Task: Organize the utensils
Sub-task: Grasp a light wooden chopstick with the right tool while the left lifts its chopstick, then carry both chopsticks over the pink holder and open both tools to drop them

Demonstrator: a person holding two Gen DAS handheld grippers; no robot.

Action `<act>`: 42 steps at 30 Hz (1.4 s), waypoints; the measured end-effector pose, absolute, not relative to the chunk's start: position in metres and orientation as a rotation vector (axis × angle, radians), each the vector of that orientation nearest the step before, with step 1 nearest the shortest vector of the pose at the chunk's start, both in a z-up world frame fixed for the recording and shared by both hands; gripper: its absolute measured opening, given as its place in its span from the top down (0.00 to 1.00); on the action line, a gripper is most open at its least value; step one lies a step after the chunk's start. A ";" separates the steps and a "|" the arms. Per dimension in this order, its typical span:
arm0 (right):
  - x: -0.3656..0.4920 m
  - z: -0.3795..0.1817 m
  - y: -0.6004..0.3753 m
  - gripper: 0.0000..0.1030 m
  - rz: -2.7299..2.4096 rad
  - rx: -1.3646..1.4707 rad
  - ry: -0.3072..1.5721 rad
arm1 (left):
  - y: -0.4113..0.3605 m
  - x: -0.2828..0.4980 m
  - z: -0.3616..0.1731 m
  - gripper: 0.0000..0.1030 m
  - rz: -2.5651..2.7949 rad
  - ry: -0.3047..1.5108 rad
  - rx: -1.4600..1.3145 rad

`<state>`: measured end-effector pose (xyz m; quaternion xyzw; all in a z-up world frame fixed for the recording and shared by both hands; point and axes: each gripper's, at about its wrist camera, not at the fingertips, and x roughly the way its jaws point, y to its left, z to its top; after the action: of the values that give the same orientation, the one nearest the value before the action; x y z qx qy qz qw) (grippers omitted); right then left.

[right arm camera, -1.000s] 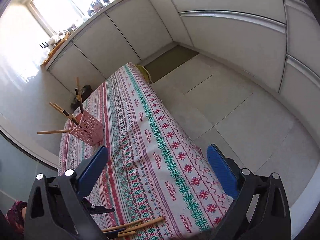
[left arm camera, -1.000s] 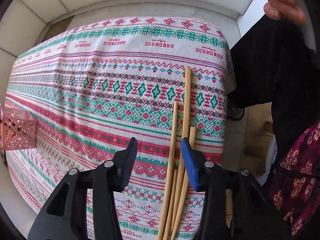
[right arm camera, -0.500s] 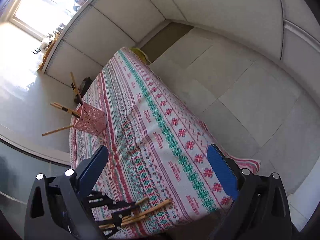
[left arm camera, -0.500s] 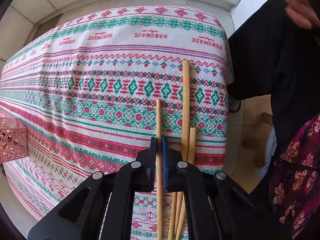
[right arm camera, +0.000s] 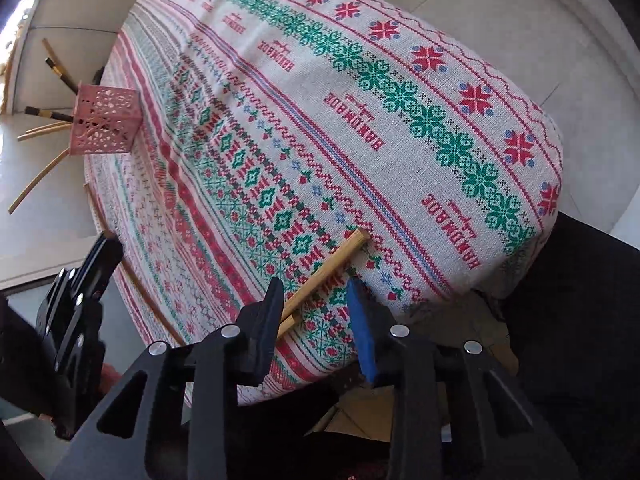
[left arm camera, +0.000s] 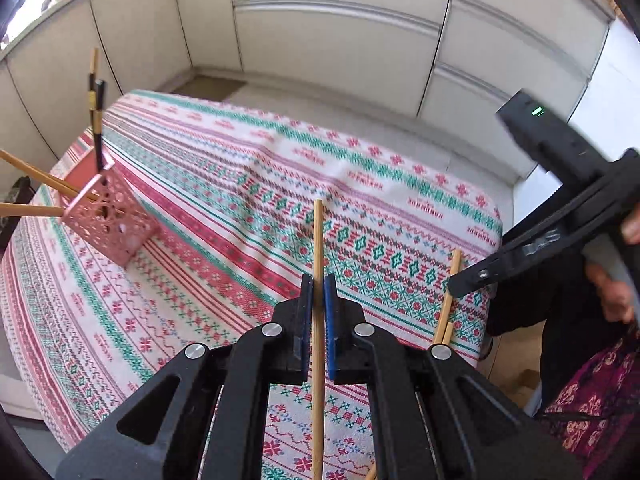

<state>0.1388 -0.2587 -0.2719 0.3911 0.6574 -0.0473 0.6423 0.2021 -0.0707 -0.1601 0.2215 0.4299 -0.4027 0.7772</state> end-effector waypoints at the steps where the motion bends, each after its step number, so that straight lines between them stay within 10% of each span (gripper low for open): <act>1: 0.141 -0.272 -0.257 0.68 -0.128 0.898 1.499 | -0.067 0.202 -0.158 0.95 -0.871 0.921 0.475; 11: 0.194 -0.267 -0.222 0.91 -0.205 0.738 1.437 | -0.041 0.201 -0.142 0.95 -0.844 0.850 0.405; 29: 0.242 -0.261 -0.233 0.92 -0.076 0.887 1.184 | -0.015 0.212 -0.102 0.95 -0.716 0.667 0.213; 42: 0.227 -0.143 -0.216 0.92 0.084 0.535 0.833 | 0.016 0.197 -0.052 0.95 -0.651 0.455 -0.002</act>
<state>0.2273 -0.2160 -0.1425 0.2568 0.3995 0.0401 0.8791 0.1967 0.0165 -0.0515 -0.0009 0.2217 -0.3168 0.9222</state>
